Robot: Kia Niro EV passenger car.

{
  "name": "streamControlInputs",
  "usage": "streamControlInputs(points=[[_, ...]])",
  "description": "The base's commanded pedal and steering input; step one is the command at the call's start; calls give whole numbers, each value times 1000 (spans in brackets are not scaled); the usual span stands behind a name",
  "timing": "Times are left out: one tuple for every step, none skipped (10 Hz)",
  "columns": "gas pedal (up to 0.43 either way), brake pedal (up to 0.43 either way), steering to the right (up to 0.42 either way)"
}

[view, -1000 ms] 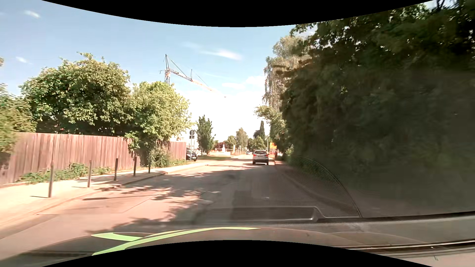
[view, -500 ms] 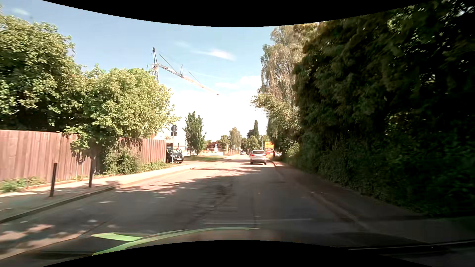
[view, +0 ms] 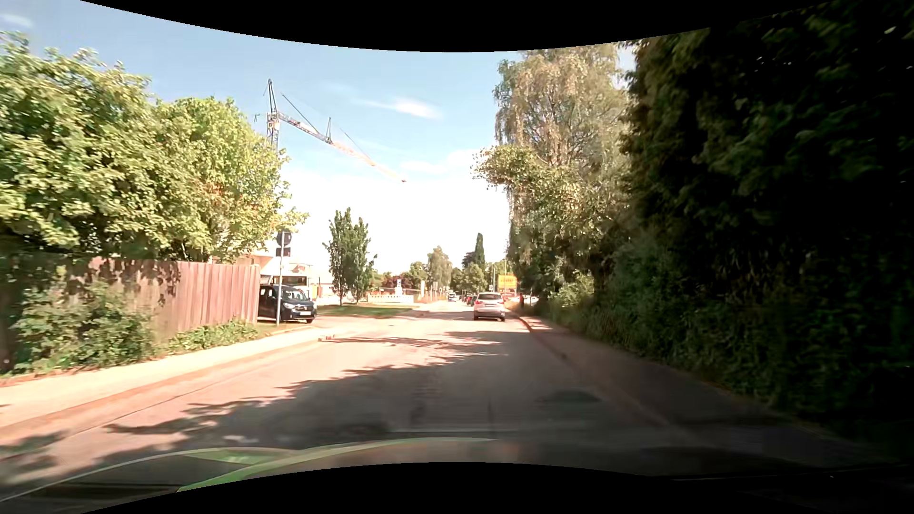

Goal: Follow the waypoints while adhering to traffic rules and regulations

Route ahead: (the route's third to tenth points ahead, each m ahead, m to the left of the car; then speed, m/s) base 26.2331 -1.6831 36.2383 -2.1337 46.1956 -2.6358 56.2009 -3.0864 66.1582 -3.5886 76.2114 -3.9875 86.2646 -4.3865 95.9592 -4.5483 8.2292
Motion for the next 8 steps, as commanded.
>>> streamControlInputs(points=[[0,0,39],[0,0,39],[0,0,39],[0,0,38],[0,0,37],[0,0,35],[0,0,31],[0,0,29]])
